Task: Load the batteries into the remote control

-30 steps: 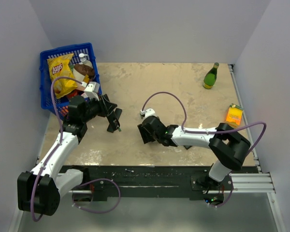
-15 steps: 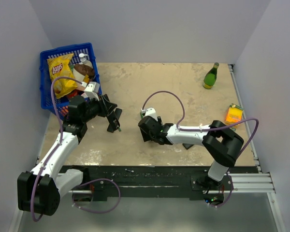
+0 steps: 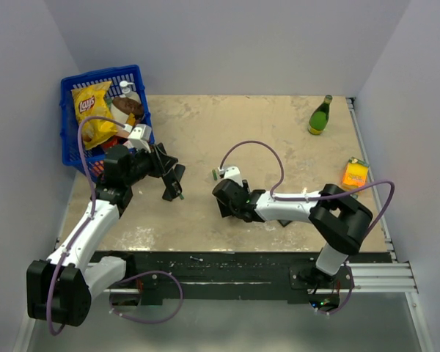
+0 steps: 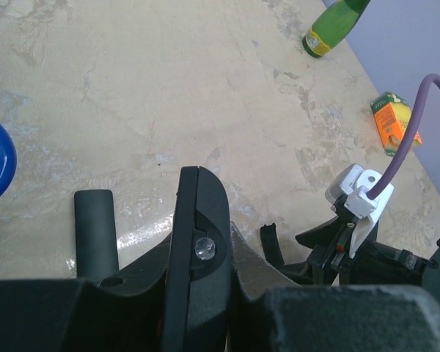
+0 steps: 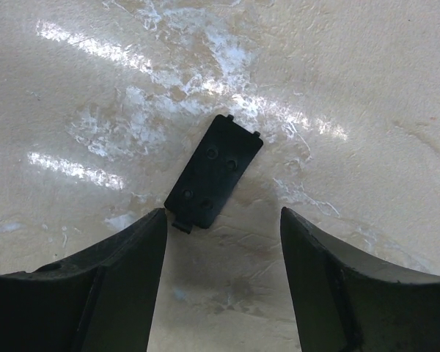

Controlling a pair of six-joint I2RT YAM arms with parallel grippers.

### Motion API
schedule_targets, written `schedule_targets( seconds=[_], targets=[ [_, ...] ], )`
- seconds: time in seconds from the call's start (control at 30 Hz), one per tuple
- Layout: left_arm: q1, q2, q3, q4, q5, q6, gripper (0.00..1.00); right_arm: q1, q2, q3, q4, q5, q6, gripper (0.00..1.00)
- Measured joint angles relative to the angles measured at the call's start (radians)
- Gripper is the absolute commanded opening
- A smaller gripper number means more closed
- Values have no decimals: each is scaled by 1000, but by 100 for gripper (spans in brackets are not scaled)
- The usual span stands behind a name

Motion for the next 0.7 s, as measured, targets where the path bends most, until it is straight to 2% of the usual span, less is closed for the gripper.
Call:
schedule_targets(
  seconds=[0.47, 0.7],
  targets=[
    [0, 6, 0, 1, 2, 0, 0, 0, -188, -103, 56, -52, 11, 59],
    [0, 6, 0, 6, 7, 0, 0, 0, -194, -127, 100, -80, 61, 60]
  ],
)
